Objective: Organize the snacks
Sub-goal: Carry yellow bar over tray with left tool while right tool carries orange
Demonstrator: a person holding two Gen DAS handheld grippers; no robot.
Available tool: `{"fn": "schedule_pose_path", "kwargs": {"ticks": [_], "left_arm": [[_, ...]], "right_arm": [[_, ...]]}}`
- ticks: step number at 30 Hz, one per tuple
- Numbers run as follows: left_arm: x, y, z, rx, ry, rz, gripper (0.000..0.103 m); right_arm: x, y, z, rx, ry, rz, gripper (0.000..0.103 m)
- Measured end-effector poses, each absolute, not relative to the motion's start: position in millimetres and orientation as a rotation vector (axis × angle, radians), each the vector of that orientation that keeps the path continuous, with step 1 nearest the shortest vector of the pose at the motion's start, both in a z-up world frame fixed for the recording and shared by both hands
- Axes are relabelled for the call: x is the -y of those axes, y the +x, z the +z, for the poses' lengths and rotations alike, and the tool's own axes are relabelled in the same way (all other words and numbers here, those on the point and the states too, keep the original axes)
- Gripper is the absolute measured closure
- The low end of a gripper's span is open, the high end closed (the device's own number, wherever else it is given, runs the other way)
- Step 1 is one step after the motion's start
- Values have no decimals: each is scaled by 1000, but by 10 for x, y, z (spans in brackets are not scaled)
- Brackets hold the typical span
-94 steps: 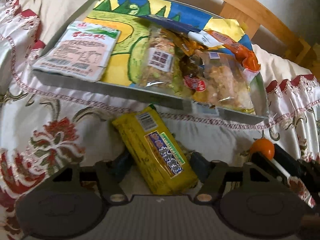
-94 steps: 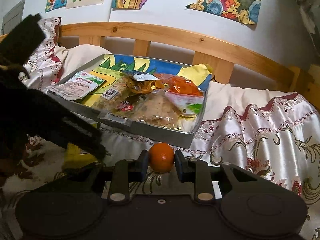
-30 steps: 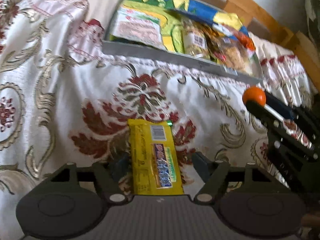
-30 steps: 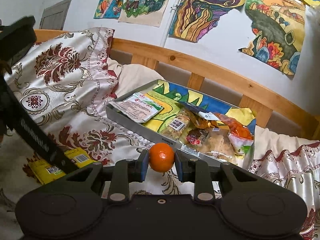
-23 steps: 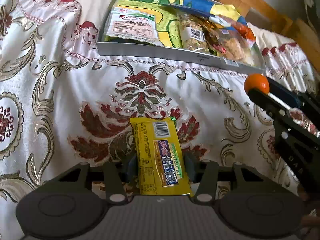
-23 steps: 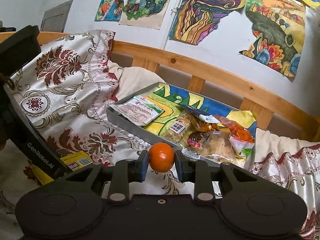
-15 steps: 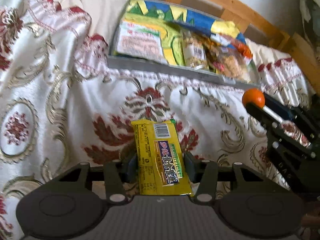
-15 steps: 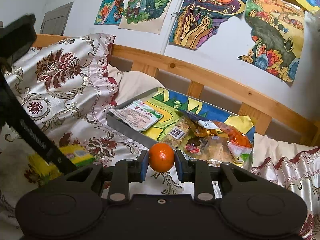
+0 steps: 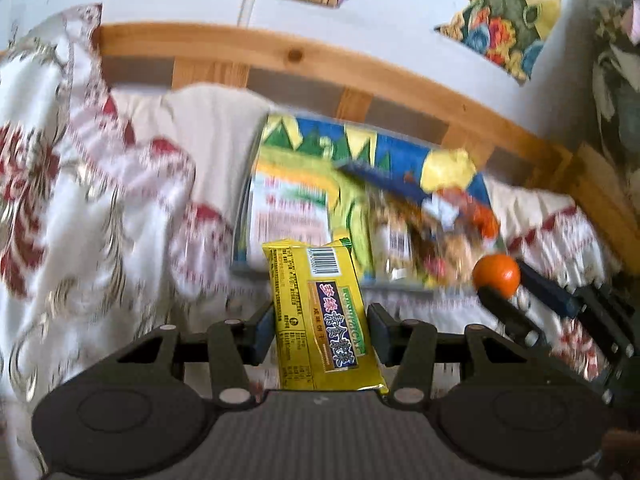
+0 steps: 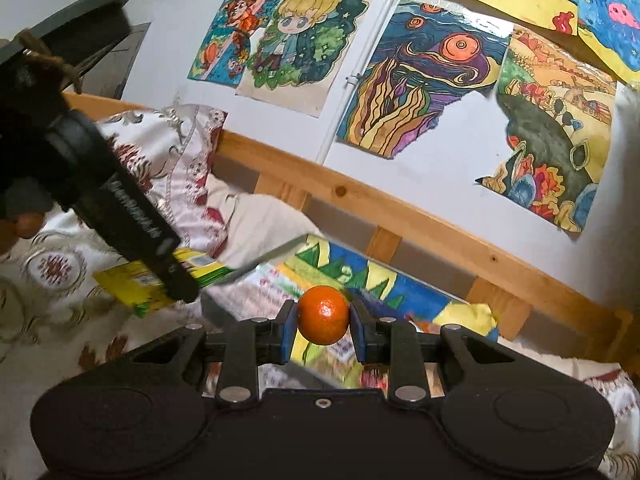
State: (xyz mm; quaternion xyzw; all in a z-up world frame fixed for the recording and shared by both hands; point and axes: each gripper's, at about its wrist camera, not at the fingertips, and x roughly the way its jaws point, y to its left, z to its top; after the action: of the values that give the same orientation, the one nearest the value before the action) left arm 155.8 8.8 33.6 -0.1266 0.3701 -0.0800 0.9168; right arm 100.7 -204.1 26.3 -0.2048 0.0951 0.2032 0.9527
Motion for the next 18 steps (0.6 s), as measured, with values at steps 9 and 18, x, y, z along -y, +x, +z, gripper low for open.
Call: {"fn": "schedule_pose_path", "kwargs": {"ticks": [9,18], "left_arm": [[-26,2232,379,-721,-249,-175,49],[-57,2738,-1,-738,-285,-152,49]], "right_arm": [[1824,1645,193,-262,-376,409,73],[1696,2140,-188,-369,-382,422,73]]}}
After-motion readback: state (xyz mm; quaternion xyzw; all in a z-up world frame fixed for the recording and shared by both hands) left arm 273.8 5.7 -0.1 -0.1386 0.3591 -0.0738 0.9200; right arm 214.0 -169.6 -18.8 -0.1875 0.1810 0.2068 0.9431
